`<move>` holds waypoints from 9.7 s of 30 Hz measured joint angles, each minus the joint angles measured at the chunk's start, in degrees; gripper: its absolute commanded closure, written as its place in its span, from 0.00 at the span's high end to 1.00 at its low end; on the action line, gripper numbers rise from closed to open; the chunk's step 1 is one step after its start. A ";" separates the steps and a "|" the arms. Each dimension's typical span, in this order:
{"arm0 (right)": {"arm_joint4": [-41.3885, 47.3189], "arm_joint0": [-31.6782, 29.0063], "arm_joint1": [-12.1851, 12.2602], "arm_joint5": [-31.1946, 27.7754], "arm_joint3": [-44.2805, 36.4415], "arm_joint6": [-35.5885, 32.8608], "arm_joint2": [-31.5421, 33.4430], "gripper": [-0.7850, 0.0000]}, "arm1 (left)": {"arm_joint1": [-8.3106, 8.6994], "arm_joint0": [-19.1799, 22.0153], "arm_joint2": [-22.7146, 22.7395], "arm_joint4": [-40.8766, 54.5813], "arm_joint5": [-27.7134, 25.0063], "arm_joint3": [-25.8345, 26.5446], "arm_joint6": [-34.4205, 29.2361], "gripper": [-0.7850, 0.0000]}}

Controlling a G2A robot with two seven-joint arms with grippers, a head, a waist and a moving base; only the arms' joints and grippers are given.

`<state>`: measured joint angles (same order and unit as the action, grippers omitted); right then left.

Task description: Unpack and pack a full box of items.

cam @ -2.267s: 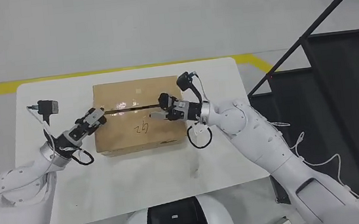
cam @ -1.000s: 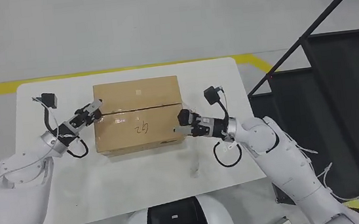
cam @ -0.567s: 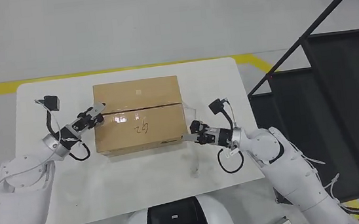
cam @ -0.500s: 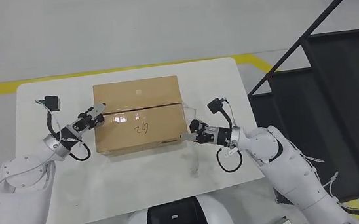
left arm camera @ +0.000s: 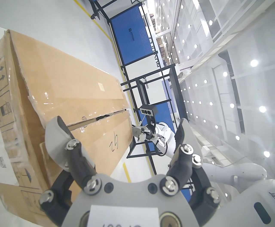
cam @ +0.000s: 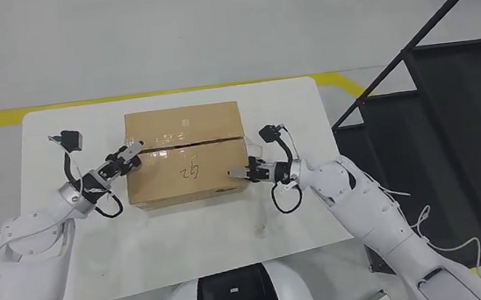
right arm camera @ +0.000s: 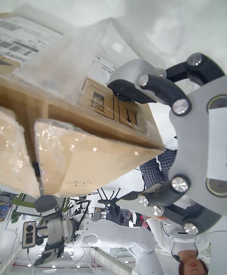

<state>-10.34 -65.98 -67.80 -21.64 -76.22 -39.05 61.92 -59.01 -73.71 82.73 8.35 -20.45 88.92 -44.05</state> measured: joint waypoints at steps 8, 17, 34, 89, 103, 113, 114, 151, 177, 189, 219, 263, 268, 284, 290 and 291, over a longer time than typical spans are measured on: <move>7.89 1.38 -1.33 -3.88 6.74 9.02 -0.17 1.00 | 0.04 -0.48 -0.25 -0.04 -0.26 0.44 -0.04 1.00; 6.55 0.07 -1.03 -5.64 7.42 16.94 3.36 1.00 | 0.10 -0.98 -0.28 0.00 -0.89 0.83 0.13 1.00; 5.37 -3.96 -0.16 -6.73 1.41 20.30 8.77 0.87 | 0.36 -2.96 0.47 -0.92 -1.92 2.67 0.72 1.00; 0.57 -3.45 0.01 -4.95 -5.76 16.92 10.11 0.00 | 0.35 5.02 -2.51 1.22 2.63 -4.63 -2.99 1.00; -8.24 4.96 -1.22 -2.53 -4.66 9.89 2.05 0.00 | 0.59 3.08 -1.88 1.14 2.20 -4.34 -2.59 1.00; -14.45 9.11 -1.60 2.25 -4.04 2.38 -1.77 0.00 | 0.62 2.65 -2.05 1.52 1.75 -3.63 -2.61 1.00; -14.72 9.40 -1.67 2.49 -4.06 2.08 -2.13 0.00 | 0.62 2.61 -2.07 1.61 1.68 -3.58 -2.64 1.00; -17.90 17.48 -5.11 9.56 -1.41 -1.02 -10.94 1.00 | 1.36 -2.77 3.27 10.57 -0.39 2.93 -4.27 1.00; -11.75 25.75 -9.93 6.31 3.75 -2.63 -20.53 1.00 | 2.02 -17.60 19.93 15.57 -6.21 6.73 4.09 1.00; -11.45 29.22 -12.94 6.41 6.90 -2.86 -25.06 1.00 | 1.82 -20.23 22.34 18.12 -7.62 7.77 3.57 1.00; -6.56 34.60 -19.72 5.20 16.06 -2.13 -29.25 1.00 | 1.13 -21.57 22.40 15.71 -10.92 6.51 3.68 1.00; 0.93 44.31 -32.05 -3.16 36.77 2.69 -31.07 1.00 | 0.02 -24.93 26.66 12.05 -12.39 6.32 10.58 1.00; 4.87 42.17 -30.56 -4.09 35.64 -0.36 -27.28 1.00 | 0.11 -24.13 26.81 12.69 -12.75 8.71 8.30 1.00; 3.62 36.40 -27.08 3.58 30.30 -5.43 -21.50 1.00 | -0.03 -22.34 24.90 11.48 -11.99 9.40 6.86 1.00; 7.08 33.24 -25.22 1.47 25.22 -6.06 -16.43 1.00 | -0.07 -20.94 23.60 12.25 -11.10 9.44 5.94 1.00; 7.09 32.59 -24.77 1.65 24.39 -6.53 -15.52 1.00 | -0.08 -20.62 23.31 12.37 -10.98 9.44 5.78 1.00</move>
<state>-3.25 -33.39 -92.57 -20.00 -51.84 -45.59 46.40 -59.10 -94.33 106.04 20.72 -31.43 98.36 -38.27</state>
